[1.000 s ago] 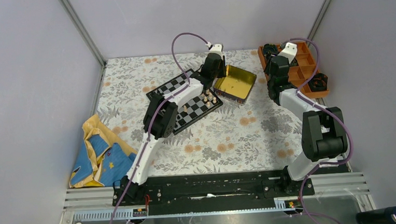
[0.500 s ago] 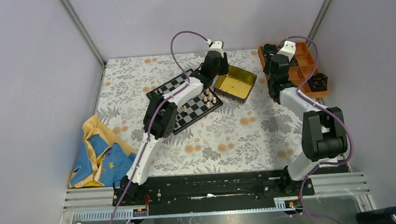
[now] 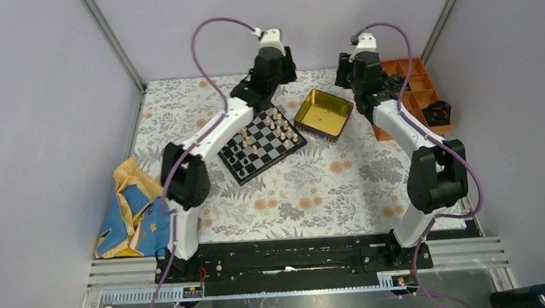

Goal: Set up the chess pieces on the board
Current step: Pick up the chess piece from the chessboard.

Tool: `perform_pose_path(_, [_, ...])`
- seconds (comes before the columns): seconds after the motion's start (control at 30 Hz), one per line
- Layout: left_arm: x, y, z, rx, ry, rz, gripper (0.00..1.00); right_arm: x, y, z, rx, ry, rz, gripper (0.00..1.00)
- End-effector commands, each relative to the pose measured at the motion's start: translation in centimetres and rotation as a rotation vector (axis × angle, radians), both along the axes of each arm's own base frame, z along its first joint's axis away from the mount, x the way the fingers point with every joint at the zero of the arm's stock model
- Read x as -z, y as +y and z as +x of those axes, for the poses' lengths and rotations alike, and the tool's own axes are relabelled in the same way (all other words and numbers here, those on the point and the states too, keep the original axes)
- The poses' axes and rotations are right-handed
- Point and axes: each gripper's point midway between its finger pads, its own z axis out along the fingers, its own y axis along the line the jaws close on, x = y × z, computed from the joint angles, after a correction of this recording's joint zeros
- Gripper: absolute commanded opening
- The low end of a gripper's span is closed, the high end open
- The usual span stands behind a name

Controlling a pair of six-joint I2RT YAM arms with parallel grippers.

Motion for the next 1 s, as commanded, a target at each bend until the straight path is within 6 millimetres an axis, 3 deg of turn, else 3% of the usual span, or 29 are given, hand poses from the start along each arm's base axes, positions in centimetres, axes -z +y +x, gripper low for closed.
perform_pose_path(0.0, [-3.6, 6.5, -2.1, -0.170, -0.021, 0.038, 0.48, 0.0, 5.2, 0.0, -0.177, 0.052, 0.014, 0.52])
perform_pose_path(0.2, [-3.6, 11.9, -6.2, -0.286, 0.017, 0.037, 0.49, 1.2, 12.0, -0.7, -0.348, 0.105, -0.015, 0.49])
perform_pose_path(0.5, [-1.6, 16.1, -11.4, -0.382, 0.076, 0.031, 0.49, 4.2, 21.8, -4.7, -0.567, 0.186, -0.075, 0.40])
perform_pose_path(0.7, [-0.8, 18.0, -13.3, -0.440, 0.099, 0.039, 0.49, 6.0, 26.0, -8.2, -0.672, 0.230, -0.109, 0.36])
perform_pose_path(0.97, [0.6, 19.1, -14.7, -0.466, 0.123, 0.024, 0.50, 9.0, 29.5, -12.3, -0.776, 0.303, -0.134, 0.35])
